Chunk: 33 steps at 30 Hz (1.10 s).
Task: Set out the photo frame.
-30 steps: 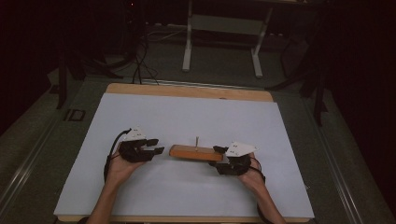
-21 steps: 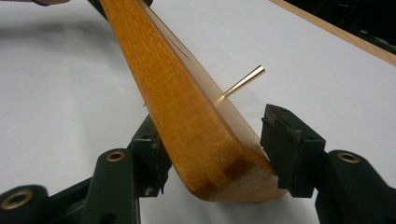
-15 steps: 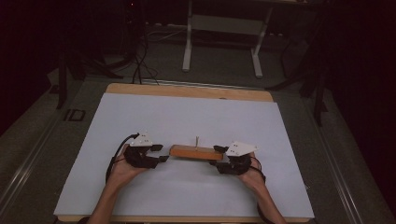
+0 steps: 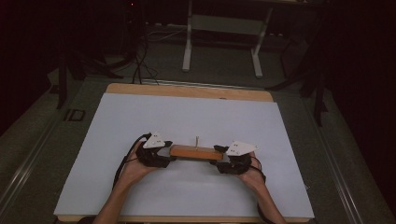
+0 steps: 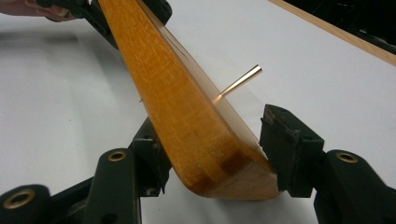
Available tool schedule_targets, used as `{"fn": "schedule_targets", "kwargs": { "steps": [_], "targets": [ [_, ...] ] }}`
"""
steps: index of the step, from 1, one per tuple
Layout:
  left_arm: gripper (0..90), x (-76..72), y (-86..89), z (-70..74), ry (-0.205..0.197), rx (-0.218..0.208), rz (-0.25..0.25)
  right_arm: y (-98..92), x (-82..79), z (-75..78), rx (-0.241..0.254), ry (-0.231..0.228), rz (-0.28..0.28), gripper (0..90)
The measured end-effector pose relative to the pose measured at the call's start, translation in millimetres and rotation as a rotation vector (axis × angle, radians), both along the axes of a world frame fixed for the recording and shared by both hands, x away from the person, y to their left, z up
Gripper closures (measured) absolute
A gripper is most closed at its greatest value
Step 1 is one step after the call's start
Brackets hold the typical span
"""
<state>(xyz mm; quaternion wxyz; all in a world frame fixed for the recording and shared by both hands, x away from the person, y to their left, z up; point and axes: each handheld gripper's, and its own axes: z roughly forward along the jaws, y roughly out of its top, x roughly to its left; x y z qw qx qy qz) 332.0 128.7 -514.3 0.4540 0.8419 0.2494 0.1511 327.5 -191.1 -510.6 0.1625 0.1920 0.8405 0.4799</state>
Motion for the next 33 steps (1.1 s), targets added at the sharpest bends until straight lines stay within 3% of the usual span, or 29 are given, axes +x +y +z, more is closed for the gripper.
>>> {"fn": "schedule_targets", "kwargs": {
  "steps": [11,17,21,33],
  "targets": [
    [42.4,4.5,-11.7,-3.3,-0.028,0.015,-0.012,-2.3,2.9,-1.0,0.002,0.009,-0.004,44.3],
    [44.9,4.5,-15.2,-5.5,-0.052,0.050,-0.009,-3.4,4.9,-3.3,-0.023,0.003,-0.033,47.9],
    [45.6,3.8,-17.1,-6.2,-0.071,0.071,-0.002,-5.4,8.5,-7.1,-0.022,0.025,-0.032,47.8],
    [51.4,-0.8,-19.7,-4.2,-0.107,0.125,-0.018,-3.7,7.3,-5.7,-0.055,-0.007,-0.037,48.7]
  ]
}}
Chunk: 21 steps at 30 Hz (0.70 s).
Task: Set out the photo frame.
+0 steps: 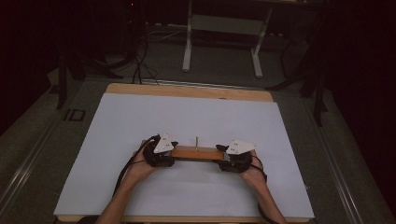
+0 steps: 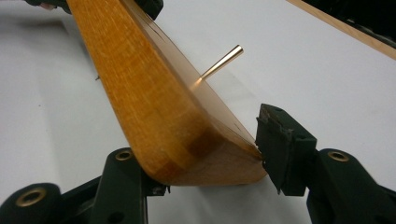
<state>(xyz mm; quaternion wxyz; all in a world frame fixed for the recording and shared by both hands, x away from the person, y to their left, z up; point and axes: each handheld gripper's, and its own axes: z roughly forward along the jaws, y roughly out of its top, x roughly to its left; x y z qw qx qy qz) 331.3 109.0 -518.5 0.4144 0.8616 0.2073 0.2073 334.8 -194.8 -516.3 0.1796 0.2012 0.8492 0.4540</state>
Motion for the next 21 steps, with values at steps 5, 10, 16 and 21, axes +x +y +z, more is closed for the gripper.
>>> {"fn": "schedule_targets", "kwargs": {
  "steps": [5,10,16,21],
  "targets": [
    [55.6,-3.1,-2.8,1.5,-0.033,0.047,-0.011,-0.4,-1.0,1.6,-0.007,-0.013,-0.002,48.8],
    [58.9,-6.8,-7.0,3.8,-0.069,0.094,-0.014,-1.9,-2.1,5.0,-0.005,-0.022,-0.001,50.5],
    [59.9,-8.1,-6.7,5.6,-0.079,0.103,-0.024,-2.5,-2.3,6.4,-0.009,-0.023,0.005,52.2],
    [60.7,-7.5,-4.7,7.4,-0.058,0.074,-0.038,-5.6,-1.8,8.8,0.001,-0.012,0.014,54.7]
  ]
}}
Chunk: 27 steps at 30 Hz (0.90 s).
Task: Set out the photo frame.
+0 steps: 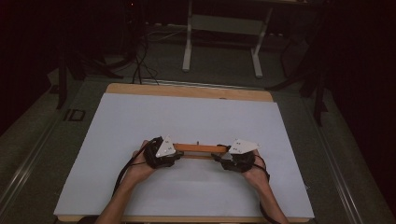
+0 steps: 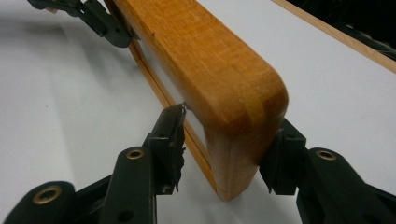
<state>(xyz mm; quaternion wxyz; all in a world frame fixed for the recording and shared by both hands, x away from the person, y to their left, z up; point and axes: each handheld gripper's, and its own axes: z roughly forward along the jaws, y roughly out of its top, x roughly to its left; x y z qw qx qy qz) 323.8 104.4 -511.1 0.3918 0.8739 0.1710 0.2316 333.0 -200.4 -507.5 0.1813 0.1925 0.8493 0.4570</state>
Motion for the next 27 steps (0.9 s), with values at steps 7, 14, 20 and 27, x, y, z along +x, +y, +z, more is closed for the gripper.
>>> {"fn": "schedule_targets", "kwargs": {
  "steps": [7,14,20,27],
  "targets": [
    [60.7,-1.3,-0.7,2.4,-0.007,0.006,0.001,0.5,-1.5,1.8,-0.012,-0.009,0.000,54.8],
    [60.7,-2.8,-0.6,6.9,-0.013,0.000,0.000,-0.1,-3.1,5.6,-0.004,-0.019,0.002,54.9],
    [60.7,-4.0,0.0,10.2,-0.008,-0.008,-0.003,-1.0,-4.1,8.1,0.000,-0.022,0.004,54.9],
    [60.9,-5.0,0.5,16.1,-0.002,-0.023,-0.010,-3.1,-4.3,11.6,0.012,-0.021,0.007,54.8]
  ]
}}
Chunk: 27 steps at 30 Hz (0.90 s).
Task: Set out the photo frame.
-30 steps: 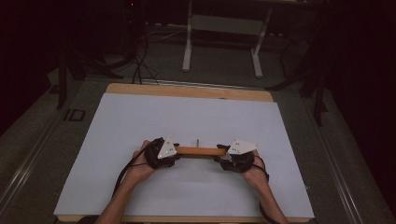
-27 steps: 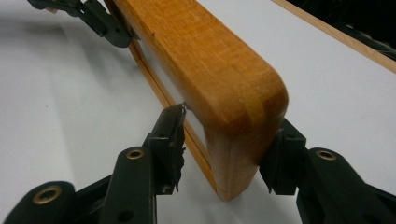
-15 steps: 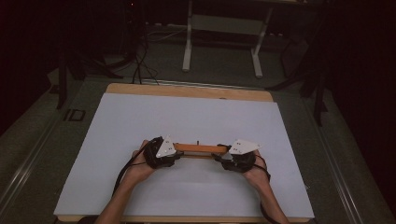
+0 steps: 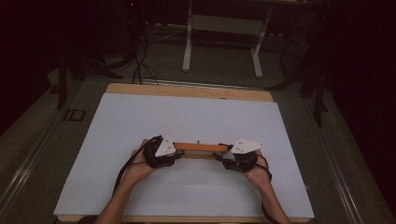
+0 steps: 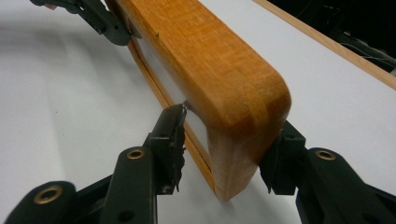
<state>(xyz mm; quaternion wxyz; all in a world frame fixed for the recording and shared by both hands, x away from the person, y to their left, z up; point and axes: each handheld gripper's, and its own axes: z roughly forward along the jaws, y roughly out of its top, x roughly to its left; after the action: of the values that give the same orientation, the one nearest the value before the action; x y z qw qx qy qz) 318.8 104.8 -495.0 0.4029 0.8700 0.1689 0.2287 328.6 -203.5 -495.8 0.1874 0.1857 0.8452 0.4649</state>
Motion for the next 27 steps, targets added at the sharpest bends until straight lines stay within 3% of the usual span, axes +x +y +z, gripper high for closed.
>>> {"fn": "schedule_targets", "kwargs": {
  "steps": [16,27],
  "targets": [
    [61.7,-2.0,5.3,9.7,0.037,-0.025,-0.017,-0.4,-2.5,6.7,0.023,0.003,0.009,54.8],
    [62.4,-2.0,7.8,15.4,0.091,-0.062,-0.027,-3.6,-1.6,10.6,0.061,0.035,0.021,54.7]
  ]
}}
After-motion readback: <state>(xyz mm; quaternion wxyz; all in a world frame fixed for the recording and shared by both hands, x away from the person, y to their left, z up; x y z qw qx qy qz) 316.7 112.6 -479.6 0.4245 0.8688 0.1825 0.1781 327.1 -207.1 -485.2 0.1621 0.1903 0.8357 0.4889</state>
